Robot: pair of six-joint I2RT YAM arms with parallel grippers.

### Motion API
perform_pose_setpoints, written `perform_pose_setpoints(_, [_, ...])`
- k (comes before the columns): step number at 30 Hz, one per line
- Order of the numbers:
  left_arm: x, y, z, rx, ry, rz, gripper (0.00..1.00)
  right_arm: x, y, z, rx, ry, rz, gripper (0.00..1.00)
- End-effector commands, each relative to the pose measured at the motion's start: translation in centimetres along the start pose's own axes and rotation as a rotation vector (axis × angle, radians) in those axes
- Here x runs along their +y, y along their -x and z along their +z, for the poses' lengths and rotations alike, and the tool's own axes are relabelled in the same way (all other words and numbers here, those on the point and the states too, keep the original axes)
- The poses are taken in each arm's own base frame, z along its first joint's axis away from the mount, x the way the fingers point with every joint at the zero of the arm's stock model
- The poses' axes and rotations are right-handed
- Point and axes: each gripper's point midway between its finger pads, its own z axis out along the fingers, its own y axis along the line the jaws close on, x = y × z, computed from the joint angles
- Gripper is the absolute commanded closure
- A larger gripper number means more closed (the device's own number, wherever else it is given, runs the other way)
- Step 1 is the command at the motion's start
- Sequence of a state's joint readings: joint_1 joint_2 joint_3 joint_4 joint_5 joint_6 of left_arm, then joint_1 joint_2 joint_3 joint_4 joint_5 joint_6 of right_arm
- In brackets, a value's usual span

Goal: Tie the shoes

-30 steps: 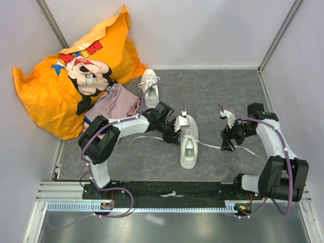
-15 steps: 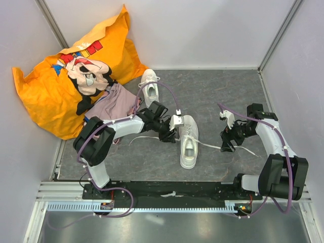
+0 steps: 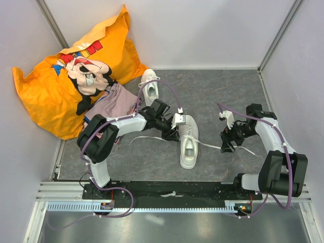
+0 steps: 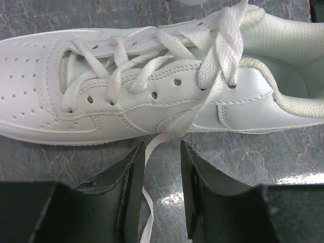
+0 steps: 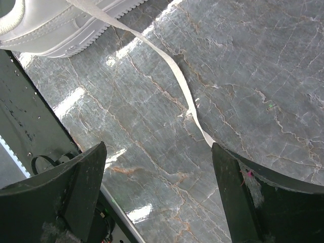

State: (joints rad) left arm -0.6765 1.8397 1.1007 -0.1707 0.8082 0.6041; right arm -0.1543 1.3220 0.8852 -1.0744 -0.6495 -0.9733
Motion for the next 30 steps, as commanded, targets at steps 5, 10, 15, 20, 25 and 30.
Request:
perform_pose_setpoints(5, [-1.0,2.2,0.4,-0.080,-0.081,0.047,0.63,-0.2,0.6,-0.3,-0.005,-0.001,-0.026,0.07])
perform_pose_setpoints(10, [-1.4,2.3,0.3,-0.091,-0.094,0.033,0.70,-0.2,0.5,-0.3,-0.006,-0.002,-0.026,0.08])
perform_pose_setpoints(15, [-1.6,2.6,0.0,-0.094,-0.084,0.011,0.94,-0.2,0.6,-0.3,-0.009,0.000,-0.021,0.09])
perform_pose_setpoints(20, [-2.5,2.6,-1.8,-0.066,-0.050,0.014,0.98,-0.2,1.1,-0.2,-0.032,0.010,-0.024,0.11])
perform_pose_setpoints(25, [-3.7,5.0,-4.1,-0.083,-0.034,0.045,0.98,-0.4,1.2,0.2,-0.033,0.019,-0.009,0.13])
perform_pose_setpoints(30, [-4.1,6.7,-5.3,-0.100,-0.025,0.045,0.98,-0.4,1.5,0.0,-0.050,0.013,-0.019,0.14])
